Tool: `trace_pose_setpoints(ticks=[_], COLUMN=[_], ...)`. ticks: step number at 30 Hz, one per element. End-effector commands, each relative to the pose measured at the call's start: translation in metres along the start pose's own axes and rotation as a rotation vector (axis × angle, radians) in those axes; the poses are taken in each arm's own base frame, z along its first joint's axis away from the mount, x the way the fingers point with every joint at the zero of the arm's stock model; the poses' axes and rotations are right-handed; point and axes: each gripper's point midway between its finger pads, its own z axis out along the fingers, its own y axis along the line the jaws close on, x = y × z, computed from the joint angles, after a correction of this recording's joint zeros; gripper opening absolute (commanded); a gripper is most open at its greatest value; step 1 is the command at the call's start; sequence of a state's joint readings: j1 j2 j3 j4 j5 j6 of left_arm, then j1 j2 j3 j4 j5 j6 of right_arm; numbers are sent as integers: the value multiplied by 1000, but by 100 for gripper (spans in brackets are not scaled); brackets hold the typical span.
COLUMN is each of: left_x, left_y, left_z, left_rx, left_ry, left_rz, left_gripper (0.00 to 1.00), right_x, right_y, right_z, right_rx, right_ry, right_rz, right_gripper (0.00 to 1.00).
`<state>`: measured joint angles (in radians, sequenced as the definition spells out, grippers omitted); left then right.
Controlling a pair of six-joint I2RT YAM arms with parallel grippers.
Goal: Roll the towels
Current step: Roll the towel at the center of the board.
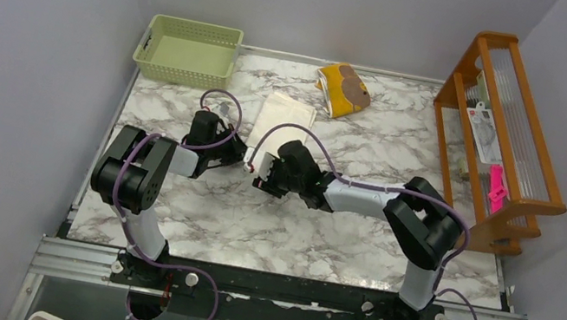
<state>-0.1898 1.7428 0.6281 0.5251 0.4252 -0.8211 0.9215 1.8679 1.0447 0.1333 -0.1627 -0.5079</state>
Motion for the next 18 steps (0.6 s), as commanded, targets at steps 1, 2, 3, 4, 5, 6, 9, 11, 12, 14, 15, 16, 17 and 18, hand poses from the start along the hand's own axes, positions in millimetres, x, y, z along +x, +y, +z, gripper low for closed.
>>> trace_pose_setpoints(ticks=[1, 2, 3, 4, 5, 6, 9, 11, 12, 14, 15, 16, 17, 18], left_x=[18, 18, 18, 18, 18, 18, 17, 18, 18, 17, 18, 18, 18, 19], left_y=[40, 39, 39, 39, 39, 39, 39, 39, 39, 39, 39, 39, 39, 39], left_z=[-5, -5, -5, -5, -5, -5, -5, -5, -5, -5, -5, -5, -5, -5], left_rx=[-150, -149, -148, -147, -146, -147, -146, -145, -146, -147, -147, -147, -147, -147], left_ry=[48, 49, 48, 49, 50, 50, 48, 49, 49, 48, 49, 49, 50, 51], left_rz=[-20, -20, -19, -18, -18, -19, -17, -16, -17, -16, -16, -17, -17, -16], left_gripper=[0, 0, 0, 0, 0, 0, 0, 0, 0, 0, 0, 0, 0, 0], right_x=[10, 15, 19, 22, 24, 26, 29, 28, 27, 28, 29, 30, 31, 30], right_y=[-19, -20, -21, -21, -23, -25, -30, -34, -37, -39, -40, -42, -42, -42], right_z=[11, 13, 14, 15, 15, 15, 12, 8, 6, 3, 3, 2, 2, 1], right_rx=[75, 75, 78, 78, 83, 90, 108, 124, 132, 135, 133, 129, 121, 117], right_ry=[61, 75, 85, 94, 99, 106, 107, 99, 92, 85, 86, 90, 92, 87], right_rz=[-52, -49, -46, -44, -42, -40, -37, -36, -35, -25, -16, -3, 6, 10], right_gripper=[45, 45, 45, 45, 45, 45, 46, 48, 49, 51, 52, 52, 53, 53])
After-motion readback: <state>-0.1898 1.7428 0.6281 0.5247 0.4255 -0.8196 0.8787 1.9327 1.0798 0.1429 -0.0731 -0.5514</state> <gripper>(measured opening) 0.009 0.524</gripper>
